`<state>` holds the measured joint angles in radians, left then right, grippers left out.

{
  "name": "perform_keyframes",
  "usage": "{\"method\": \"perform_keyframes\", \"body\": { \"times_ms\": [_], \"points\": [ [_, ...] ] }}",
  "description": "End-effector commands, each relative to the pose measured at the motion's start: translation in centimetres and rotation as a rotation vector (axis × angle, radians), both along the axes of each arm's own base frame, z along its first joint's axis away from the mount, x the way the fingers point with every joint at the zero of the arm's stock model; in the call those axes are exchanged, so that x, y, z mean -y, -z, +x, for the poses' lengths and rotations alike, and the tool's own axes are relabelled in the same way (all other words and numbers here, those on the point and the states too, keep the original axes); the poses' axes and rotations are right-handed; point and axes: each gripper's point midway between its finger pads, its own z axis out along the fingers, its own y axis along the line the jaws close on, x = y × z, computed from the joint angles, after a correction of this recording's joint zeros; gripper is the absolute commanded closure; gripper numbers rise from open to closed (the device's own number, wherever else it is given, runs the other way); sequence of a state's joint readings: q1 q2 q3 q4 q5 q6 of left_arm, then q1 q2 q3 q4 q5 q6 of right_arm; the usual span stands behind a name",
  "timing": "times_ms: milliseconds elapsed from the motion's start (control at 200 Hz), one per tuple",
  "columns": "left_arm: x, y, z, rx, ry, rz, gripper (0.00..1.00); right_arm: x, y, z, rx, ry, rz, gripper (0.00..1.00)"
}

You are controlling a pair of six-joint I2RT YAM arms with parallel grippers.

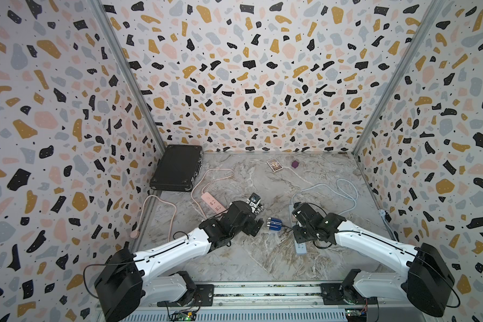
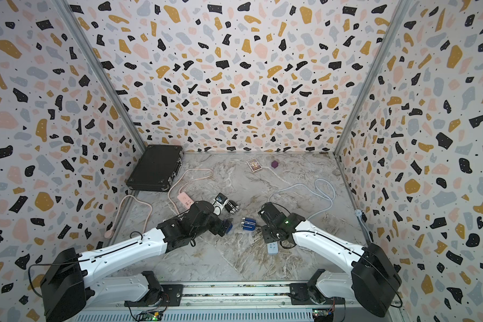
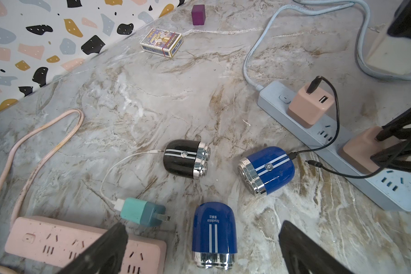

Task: Unplug the electric shaver
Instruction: Remove the plug from the socket.

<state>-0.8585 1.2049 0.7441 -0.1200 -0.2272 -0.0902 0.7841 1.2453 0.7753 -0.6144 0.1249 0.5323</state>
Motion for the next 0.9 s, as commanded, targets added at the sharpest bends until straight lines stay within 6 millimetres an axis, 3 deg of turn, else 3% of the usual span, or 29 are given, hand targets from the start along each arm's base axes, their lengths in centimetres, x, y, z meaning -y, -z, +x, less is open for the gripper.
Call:
{"method": "perform_keyframes", "body": {
  "times_ms": [0, 250, 365, 491, 771, 896],
  "points": [
    [-0.4, -0.2, 0.2, 0.013, -0.011, 0.0, 0.0, 0.5, 0.2, -0.4, -0.017, -0.003, -0.032, 0.52],
    [-0.4, -0.4, 0.1, 0.012, -0.009, 0.0, 0.0, 0.1, 0.6, 0.1, -0.004, 0.002, -0.027, 0.51],
    [-0.4, -0.4, 0.1, 0.012, -0.011, 0.006, 0.0, -0.3, 0.9, 0.1, -0.014, -0.023, -0.031, 0.72],
    [-0.5, -0.8, 0.3, 0.02, -0.016, 0.007, 0.0, -0.9, 1.1, -0.4, -0.009, -0.073, -0.018, 0.84],
    [-0.4, -1.7, 0.8, 0.039, -0.018, -0.001, 0.0, -1.8, 1.1, -2.8, 0.011, -0.222, 0.028, 0.86],
    [0.6, -1.5, 1.5, 0.007, 0.008, -0.035, 0.0, -2.0, 0.9, -3.7, 0.024, -0.292, 0.025, 0.87]
  ]
}}
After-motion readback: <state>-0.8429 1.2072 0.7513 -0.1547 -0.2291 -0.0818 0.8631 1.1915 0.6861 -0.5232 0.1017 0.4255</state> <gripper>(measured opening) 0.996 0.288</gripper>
